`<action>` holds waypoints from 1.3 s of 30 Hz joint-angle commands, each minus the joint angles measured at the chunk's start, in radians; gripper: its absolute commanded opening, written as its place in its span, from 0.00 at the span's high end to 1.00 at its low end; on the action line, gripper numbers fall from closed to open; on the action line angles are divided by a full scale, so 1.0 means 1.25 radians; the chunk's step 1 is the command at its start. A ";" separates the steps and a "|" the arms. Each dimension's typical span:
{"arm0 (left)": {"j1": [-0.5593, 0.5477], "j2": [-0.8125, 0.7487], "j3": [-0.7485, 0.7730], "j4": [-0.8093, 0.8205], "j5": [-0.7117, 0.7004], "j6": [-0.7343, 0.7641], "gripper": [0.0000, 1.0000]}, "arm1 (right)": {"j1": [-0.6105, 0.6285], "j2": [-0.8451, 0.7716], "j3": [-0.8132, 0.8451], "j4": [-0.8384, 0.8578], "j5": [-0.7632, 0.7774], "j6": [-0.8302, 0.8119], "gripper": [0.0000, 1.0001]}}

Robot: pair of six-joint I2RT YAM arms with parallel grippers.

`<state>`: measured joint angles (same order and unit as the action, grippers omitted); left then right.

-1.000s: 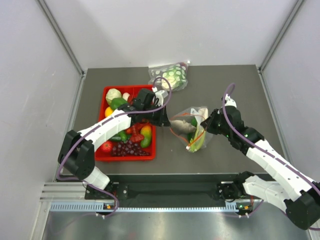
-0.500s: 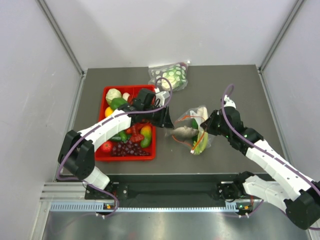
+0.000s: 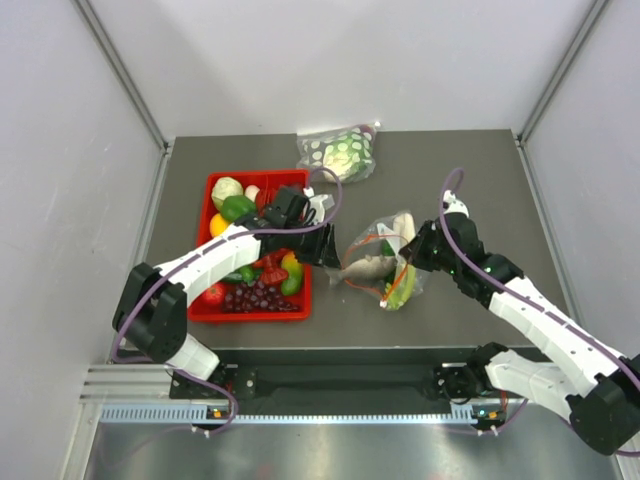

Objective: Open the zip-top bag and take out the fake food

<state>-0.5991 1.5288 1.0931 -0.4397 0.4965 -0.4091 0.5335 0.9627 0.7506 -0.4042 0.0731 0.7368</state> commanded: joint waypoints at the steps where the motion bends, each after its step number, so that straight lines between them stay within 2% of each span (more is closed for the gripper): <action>1: -0.009 -0.033 -0.004 -0.004 -0.033 0.014 0.51 | -0.007 0.007 0.019 0.039 -0.006 -0.002 1.00; 10: -0.042 -0.009 -0.020 0.023 -0.028 -0.004 0.47 | -0.008 0.018 0.032 0.040 -0.011 -0.005 1.00; 17: -0.062 0.000 -0.027 0.006 -0.023 -0.003 0.49 | -0.008 0.014 0.025 0.041 -0.011 -0.003 1.00; 20: -0.064 0.001 -0.028 -0.008 -0.022 0.003 0.57 | -0.007 0.009 0.017 0.040 -0.008 -0.002 1.00; 21: -0.066 0.002 -0.029 -0.009 -0.016 0.003 0.68 | -0.008 0.005 0.016 0.041 -0.007 -0.002 1.00; 24: -0.067 -0.004 -0.028 -0.012 -0.002 0.001 0.89 | -0.008 -0.002 0.008 0.041 -0.004 0.002 1.00; 25: -0.067 -0.007 -0.024 -0.014 0.004 0.000 1.00 | -0.008 -0.003 0.005 0.040 -0.003 0.003 1.00; 33: -0.067 -0.044 0.065 -0.059 0.020 -0.006 1.00 | -0.008 -0.002 0.002 0.044 -0.003 0.003 1.00; 39: -0.067 -0.067 0.079 -0.102 0.032 -0.003 1.00 | -0.007 -0.006 -0.004 0.046 -0.003 0.006 1.00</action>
<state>-0.6773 1.4960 1.1461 -0.5228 0.5053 -0.4168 0.5335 0.9810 0.7506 -0.3893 0.0578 0.7368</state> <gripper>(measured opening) 0.012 0.007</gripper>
